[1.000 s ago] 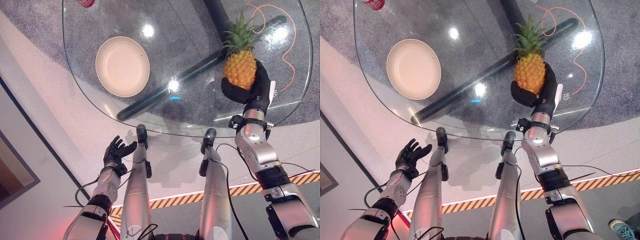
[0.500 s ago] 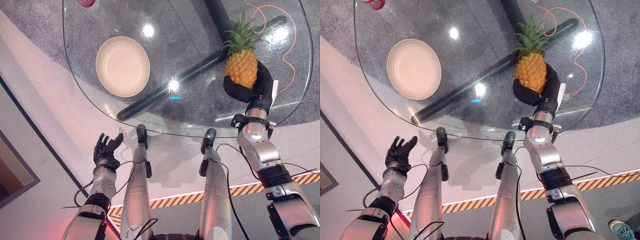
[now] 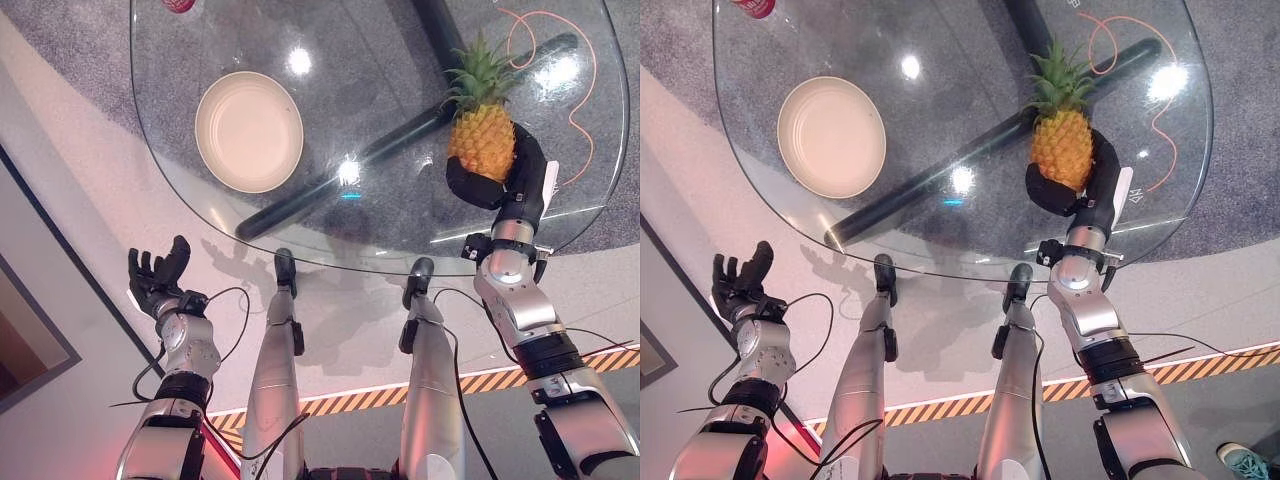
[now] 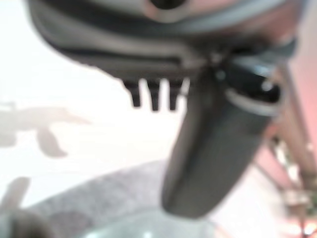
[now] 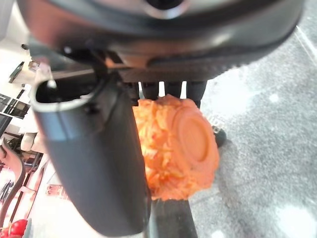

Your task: Pick up the fruit to the plate

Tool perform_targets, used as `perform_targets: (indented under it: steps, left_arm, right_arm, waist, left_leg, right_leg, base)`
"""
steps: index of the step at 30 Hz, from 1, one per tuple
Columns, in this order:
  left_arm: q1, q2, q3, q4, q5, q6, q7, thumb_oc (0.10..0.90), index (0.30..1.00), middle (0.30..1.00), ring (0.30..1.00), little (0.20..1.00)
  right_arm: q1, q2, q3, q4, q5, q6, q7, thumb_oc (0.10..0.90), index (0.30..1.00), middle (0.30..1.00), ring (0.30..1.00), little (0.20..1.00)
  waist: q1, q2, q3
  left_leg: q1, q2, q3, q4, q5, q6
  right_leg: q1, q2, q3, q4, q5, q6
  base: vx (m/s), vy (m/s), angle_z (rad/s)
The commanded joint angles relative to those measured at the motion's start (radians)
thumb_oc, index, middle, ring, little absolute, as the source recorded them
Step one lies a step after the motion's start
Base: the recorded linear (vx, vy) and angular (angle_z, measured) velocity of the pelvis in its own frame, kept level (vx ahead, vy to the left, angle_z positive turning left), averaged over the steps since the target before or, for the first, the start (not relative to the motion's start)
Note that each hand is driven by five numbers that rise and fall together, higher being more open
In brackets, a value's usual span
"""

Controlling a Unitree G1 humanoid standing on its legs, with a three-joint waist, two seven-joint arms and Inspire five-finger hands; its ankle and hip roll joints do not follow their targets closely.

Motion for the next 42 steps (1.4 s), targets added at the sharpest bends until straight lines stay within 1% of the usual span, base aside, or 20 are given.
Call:
perform_targets:
  steps: [1,5,7,9,11,13,15,16,17,19,21,23,25,30,32,34,37,42]
  left_arm:
    - [-0.021,0.111,0.077,-0.060,0.117,-0.157,0.083,0.800,0.900,0.900,0.900,0.900]
    - [-0.035,0.114,0.082,-0.146,0.215,-0.206,0.133,0.800,0.900,0.900,0.900,0.900]
    - [-0.045,0.114,0.083,-0.206,0.274,-0.217,0.160,0.800,0.900,0.900,0.900,0.900]
    - [-0.051,0.109,0.084,-0.246,0.296,-0.224,0.164,0.800,0.900,0.900,0.900,0.900]
    - [-0.059,0.095,0.078,-0.305,0.348,-0.235,0.162,0.800,0.900,0.900,0.900,0.900]
    - [-0.063,0.083,0.070,-0.361,0.391,-0.232,0.140,0.800,0.900,0.900,0.900,0.900]
    - [-0.066,0.083,0.056,-0.422,0.404,-0.212,0.121,0.800,0.900,0.900,0.900,0.900]
    - [-0.073,0.079,0.048,-0.453,0.398,-0.199,0.099,0.800,0.900,0.900,0.900,0.900]
    - [-0.081,0.073,0.038,-0.481,0.389,-0.192,0.053,0.800,0.900,0.900,0.900,0.900]
    - [-0.097,0.068,0.020,-0.506,0.374,-0.181,0.001,0.800,0.900,0.900,0.900,0.900]
    - [-0.107,0.067,0.007,-0.524,0.381,-0.175,-0.025,0.800,0.900,0.900,0.900,0.900]
    - [-0.126,0.066,-0.017,-0.563,0.395,-0.150,-0.077,0.800,0.900,0.900,0.900,0.900]
    - [-0.136,0.070,-0.031,-0.579,0.396,-0.141,-0.112,0.800,0.900,0.900,0.900,0.900]
    - [-0.160,0.070,-0.070,-0.606,0.368,-0.096,-0.228,0.800,0.900,0.900,0.900,0.900]
    - [-0.170,0.070,-0.089,-0.617,0.341,-0.058,-0.279,0.800,0.900,0.900,0.900,0.900]
    - [-0.179,0.072,-0.103,-0.626,0.323,-0.029,-0.305,0.800,0.900,0.900,0.900,0.900]
    - [-0.197,0.067,-0.129,-0.635,0.268,0.034,-0.359,0.800,0.900,0.900,0.900,0.900]
    - [-0.228,0.070,-0.164,-0.635,0.194,0.087,-0.410,0.800,0.900,0.900,0.900,0.900]
  right_arm:
    - [0.008,-0.048,-0.041,-0.160,-0.128,-0.069,-0.064,0.100,0.300,0.300,0.300,0.200]
    - [0.014,-0.047,-0.044,-0.202,-0.197,-0.083,-0.073,0.100,0.300,0.300,0.300,0.200]
    - [0.015,-0.047,-0.047,-0.213,-0.217,-0.090,-0.081,0.100,0.300,0.300,0.300,0.200]
    - [0.016,-0.043,-0.049,-0.222,-0.228,-0.094,-0.085,0.100,0.300,0.300,0.300,0.200]
    - [0.016,-0.035,-0.055,-0.234,-0.247,-0.097,-0.081,0.100,0.300,0.300,0.300,0.200]
    - [0.016,-0.028,-0.059,-0.248,-0.266,-0.097,-0.081,0.100,0.300,0.300,0.300,0.200]
    - [0.015,-0.026,-0.062,-0.255,-0.274,-0.102,-0.079,0.100,0.300,0.300,0.300,0.200]
    - [0.012,-0.021,-0.065,-0.256,-0.280,-0.103,-0.075,0.100,0.300,0.300,0.300,0.200]
    - [0.003,-0.017,-0.067,-0.256,-0.286,-0.107,-0.070,0.100,0.300,0.300,0.300,0.200]
    - [-0.004,-0.008,-0.066,-0.256,-0.298,-0.112,-0.067,0.100,0.300,0.300,0.300,0.200]
    - [-0.007,-0.004,-0.069,-0.258,-0.303,-0.116,-0.062,0.100,0.300,0.300,0.300,0.200]
    - [-0.012,-0.001,-0.073,-0.268,-0.311,-0.121,-0.054,0.100,0.300,0.300,0.300,0.200]
    - [-0.013,-0.002,-0.075,-0.275,-0.309,-0.125,-0.052,0.100,0.300,0.300,0.300,0.200]
    - [-0.026,0.001,-0.071,-0.294,-0.314,-0.130,-0.045,0.100,0.300,0.300,0.300,0.200]
    - [-0.031,0.000,-0.066,-0.299,-0.318,-0.137,-0.042,0.100,0.300,0.300,0.300,0.200]
    - [-0.034,-0.002,-0.063,-0.305,-0.320,-0.142,-0.035,0.100,0.300,0.300,0.300,0.200]
    - [-0.047,-0.003,-0.056,-0.315,-0.342,-0.150,-0.014,0.100,0.300,0.300,0.300,0.200]
    - [-0.084,-0.030,-0.034,-0.336,-0.375,-0.132,0.011,0.100,0.300,0.300,0.300,0.200]
  waist:
    - [0.001,-0.029,-0.016]
    - [0.002,-0.030,-0.016]
    - [0.003,-0.030,-0.016]
    - [0.005,-0.029,-0.016]
    - [0.006,-0.028,-0.016]
    - [0.007,-0.026,-0.016]
    - [0.008,-0.026,-0.016]
    - [0.008,-0.026,-0.016]
    - [0.008,-0.026,-0.016]
    - [0.006,-0.027,-0.016]
    - [0.005,-0.030,-0.016]
    - [0.003,-0.036,-0.016]
    - [0.002,-0.039,-0.016]
    - [-0.005,-0.040,-0.016]
    - [-0.009,-0.038,-0.016]
    - [-0.011,-0.037,-0.016]
    - [-0.016,-0.034,-0.016]
    - [-0.024,-0.030,-0.016]
  left_leg:
    - [-0.017,-0.025,-0.039,0.073,-0.074,0.021]
    - [-0.018,-0.024,-0.038,0.072,-0.076,0.022]
    - [-0.019,-0.023,-0.039,0.073,-0.078,0.021]
    - [-0.021,-0.023,-0.040,0.075,-0.080,0.021]
    - [-0.022,-0.024,-0.041,0.077,-0.083,0.022]
    - [-0.025,-0.024,-0.041,0.079,-0.085,0.023]
    - [-0.025,-0.024,-0.042,0.079,-0.086,0.023]
    - [-0.024,-0.024,-0.042,0.079,-0.086,0.024]
    - [-0.024,-0.024,-0.041,0.079,-0.087,0.025]
    - [-0.025,-0.024,-0.041,0.081,-0.088,0.025]
    - [-0.023,-0.024,-0.040,0.080,-0.088,0.025]
    - [-0.022,-0.023,-0.039,0.080,-0.089,0.025]
    - [-0.019,-0.024,-0.038,0.080,-0.090,0.026]
    - [-0.016,-0.024,-0.035,0.081,-0.091,0.026]
    - [-0.019,-0.025,-0.033,0.083,-0.090,0.027]
    - [-0.018,-0.025,-0.031,0.081,-0.089,0.028]
    - [-0.018,-0.024,-0.027,0.081,-0.089,0.029]
    - [-0.014,-0.023,-0.021,0.078,-0.086,0.028]
  right_leg:
    - [0.009,0.026,-0.063,-0.078,0.048,-0.045]
    - [0.009,0.027,-0.061,-0.078,0.047,-0.044]
    - [0.009,0.027,-0.060,-0.077,0.045,-0.043]
    - [0.008,0.027,-0.061,-0.075,0.045,-0.043]
    - [0.009,0.026,-0.061,-0.076,0.044,-0.042]
    - [0.007,0.026,-0.060,-0.075,0.044,-0.042]
    - [0.007,0.026,-0.060,-0.074,0.044,-0.042]
    - [0.008,0.027,-0.059,-0.073,0.044,-0.042]
    - [0.008,0.028,-0.057,-0.072,0.044,-0.041]
    - [0.009,0.028,-0.055,-0.072,0.044,-0.040]
    - [0.012,0.028,-0.055,-0.074,0.046,-0.038]
    - [0.015,0.029,-0.056,-0.077,0.048,-0.036]
    - [0.018,0.029,-0.057,-0.078,0.050,-0.034]
    - [0.020,0.031,-0.053,-0.080,0.053,-0.031]
    - [0.017,0.031,-0.051,-0.079,0.055,-0.030]
    - [0.018,0.031,-0.050,-0.081,0.056,-0.029]
    - [0.015,0.031,-0.047,-0.080,0.058,-0.026]
    - [0.017,0.029,-0.044,-0.085,0.063,-0.022]
  base:
    - [0.00,0.000,0.00]
    - [0.00,0.000,0.00]
    - [0.00,0.000,0.00]
    - [0.00,0.000,0.00]
    - [0.00,0.000,0.00]
    - [0.00,0.000,0.00]
    - [0.00,0.000,0.00]
    - [0.00,0.000,0.00]
    - [0.00,0.000,0.00]
    - [0.00,0.000,0.00]
    - [0.00,0.000,0.00]
    - [0.00,0.000,0.00]
    - [0.00,0.000,0.00]
    - [0.00,0.000,0.00]
    - [0.00,0.000,0.00]
    - [0.00,0.000,0.00]
    - [0.00,0.000,0.00]
    - [0.00,0.000,0.00]
